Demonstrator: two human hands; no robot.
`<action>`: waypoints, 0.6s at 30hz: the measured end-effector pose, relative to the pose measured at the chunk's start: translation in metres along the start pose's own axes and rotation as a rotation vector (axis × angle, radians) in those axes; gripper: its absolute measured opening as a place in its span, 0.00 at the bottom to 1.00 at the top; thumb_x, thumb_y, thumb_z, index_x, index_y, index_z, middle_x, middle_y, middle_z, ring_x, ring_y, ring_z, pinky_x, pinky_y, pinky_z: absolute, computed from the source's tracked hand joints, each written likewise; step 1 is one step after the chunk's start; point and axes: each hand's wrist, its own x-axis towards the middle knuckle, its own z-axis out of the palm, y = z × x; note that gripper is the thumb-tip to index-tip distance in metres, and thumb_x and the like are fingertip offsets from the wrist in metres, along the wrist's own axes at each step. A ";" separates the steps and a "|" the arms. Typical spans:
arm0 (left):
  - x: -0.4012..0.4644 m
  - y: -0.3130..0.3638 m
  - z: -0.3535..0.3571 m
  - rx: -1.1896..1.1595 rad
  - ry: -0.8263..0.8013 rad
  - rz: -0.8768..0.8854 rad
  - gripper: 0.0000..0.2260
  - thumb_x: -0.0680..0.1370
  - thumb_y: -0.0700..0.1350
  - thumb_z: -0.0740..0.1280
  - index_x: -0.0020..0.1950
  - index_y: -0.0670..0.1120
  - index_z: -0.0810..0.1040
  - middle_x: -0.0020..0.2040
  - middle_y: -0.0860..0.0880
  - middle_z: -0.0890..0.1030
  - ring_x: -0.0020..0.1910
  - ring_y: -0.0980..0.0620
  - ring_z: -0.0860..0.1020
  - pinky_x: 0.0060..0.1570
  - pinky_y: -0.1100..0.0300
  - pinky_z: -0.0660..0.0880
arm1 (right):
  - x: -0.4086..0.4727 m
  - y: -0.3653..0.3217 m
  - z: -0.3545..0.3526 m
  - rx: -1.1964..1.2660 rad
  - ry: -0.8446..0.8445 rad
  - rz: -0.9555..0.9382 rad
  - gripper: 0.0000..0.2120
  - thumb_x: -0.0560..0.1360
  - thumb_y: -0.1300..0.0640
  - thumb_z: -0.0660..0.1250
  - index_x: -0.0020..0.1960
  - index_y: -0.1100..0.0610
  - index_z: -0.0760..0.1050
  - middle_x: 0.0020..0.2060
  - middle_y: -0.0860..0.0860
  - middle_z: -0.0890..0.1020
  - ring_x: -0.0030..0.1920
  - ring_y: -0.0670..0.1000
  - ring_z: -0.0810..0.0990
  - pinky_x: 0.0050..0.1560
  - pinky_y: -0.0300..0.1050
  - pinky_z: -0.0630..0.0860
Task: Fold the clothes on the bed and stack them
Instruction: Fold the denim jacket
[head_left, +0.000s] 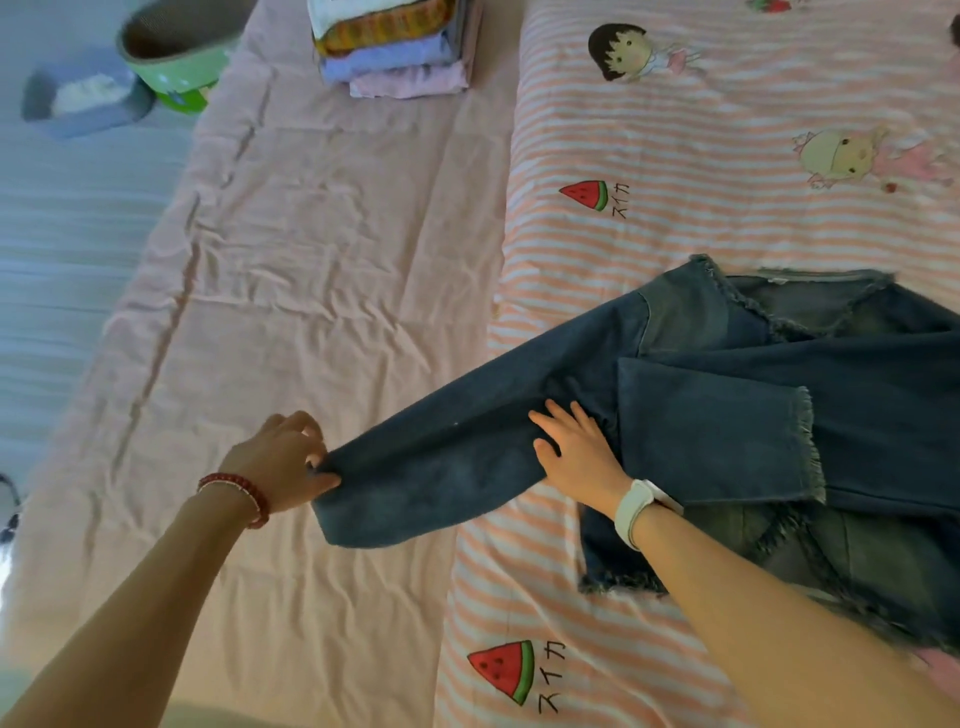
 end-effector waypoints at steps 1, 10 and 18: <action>-0.005 0.000 0.004 0.004 0.119 0.025 0.10 0.74 0.54 0.66 0.42 0.49 0.82 0.53 0.58 0.73 0.60 0.53 0.69 0.51 0.58 0.72 | -0.003 -0.003 0.001 0.072 0.065 0.003 0.20 0.81 0.57 0.53 0.72 0.54 0.63 0.75 0.52 0.57 0.75 0.54 0.48 0.73 0.47 0.44; -0.016 0.112 -0.032 -0.836 -0.023 0.142 0.16 0.80 0.50 0.58 0.35 0.44 0.70 0.34 0.47 0.73 0.34 0.52 0.73 0.37 0.60 0.70 | -0.068 -0.010 0.001 0.845 0.341 0.175 0.10 0.79 0.63 0.57 0.48 0.53 0.77 0.43 0.48 0.80 0.46 0.47 0.78 0.47 0.34 0.74; 0.000 0.200 -0.044 -1.271 0.114 0.233 0.07 0.80 0.40 0.59 0.49 0.47 0.77 0.48 0.48 0.81 0.46 0.52 0.80 0.51 0.57 0.74 | -0.106 0.046 -0.024 1.597 0.333 0.485 0.21 0.78 0.41 0.51 0.54 0.53 0.76 0.46 0.52 0.82 0.48 0.52 0.80 0.45 0.47 0.74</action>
